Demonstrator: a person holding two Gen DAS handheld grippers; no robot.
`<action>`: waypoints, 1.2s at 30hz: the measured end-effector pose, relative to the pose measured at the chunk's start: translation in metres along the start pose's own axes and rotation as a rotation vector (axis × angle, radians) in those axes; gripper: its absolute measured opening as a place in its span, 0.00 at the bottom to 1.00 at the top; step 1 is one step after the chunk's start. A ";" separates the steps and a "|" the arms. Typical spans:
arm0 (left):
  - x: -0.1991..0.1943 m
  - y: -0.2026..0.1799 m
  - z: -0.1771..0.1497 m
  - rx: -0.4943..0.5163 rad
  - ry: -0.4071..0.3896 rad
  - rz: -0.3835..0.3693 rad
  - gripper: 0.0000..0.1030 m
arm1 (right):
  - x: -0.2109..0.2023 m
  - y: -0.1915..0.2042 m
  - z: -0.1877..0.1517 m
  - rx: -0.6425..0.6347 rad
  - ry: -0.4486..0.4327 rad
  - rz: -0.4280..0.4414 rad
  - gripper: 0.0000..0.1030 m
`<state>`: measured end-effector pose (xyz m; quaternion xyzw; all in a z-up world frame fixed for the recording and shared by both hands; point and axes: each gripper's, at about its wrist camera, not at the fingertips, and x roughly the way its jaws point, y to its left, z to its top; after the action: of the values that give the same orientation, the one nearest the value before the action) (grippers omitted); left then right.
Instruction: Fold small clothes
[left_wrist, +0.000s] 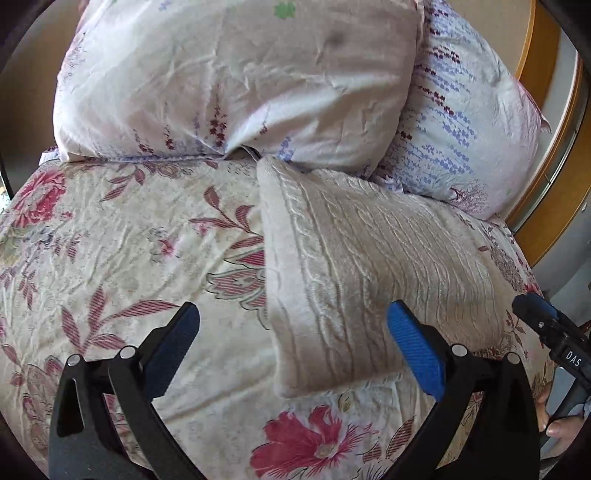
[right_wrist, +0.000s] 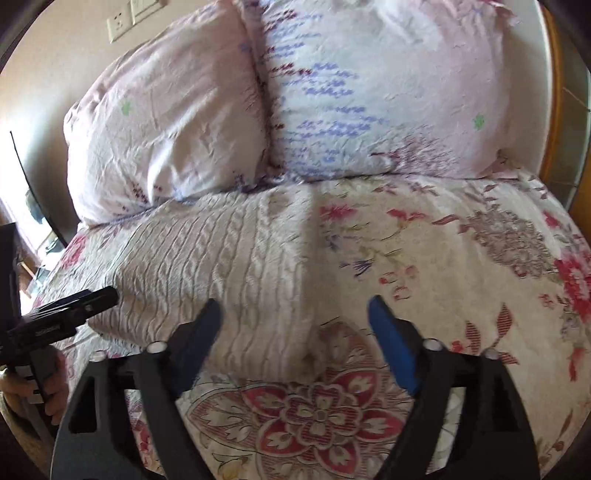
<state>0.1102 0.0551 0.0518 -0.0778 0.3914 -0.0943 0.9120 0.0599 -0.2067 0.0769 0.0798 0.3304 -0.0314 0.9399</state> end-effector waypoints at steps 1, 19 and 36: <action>-0.011 0.007 0.001 -0.005 -0.023 0.020 0.98 | -0.007 -0.004 0.002 -0.008 -0.020 -0.034 0.98; -0.004 -0.025 -0.060 0.158 0.069 0.163 0.98 | 0.020 0.048 -0.061 -0.103 0.165 -0.081 0.99; 0.010 -0.024 -0.066 0.158 0.124 0.179 0.98 | 0.041 0.050 -0.071 -0.083 0.274 -0.058 0.99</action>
<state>0.0664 0.0247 0.0047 0.0354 0.4438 -0.0479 0.8942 0.0535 -0.1458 0.0031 0.0348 0.4590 -0.0336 0.8871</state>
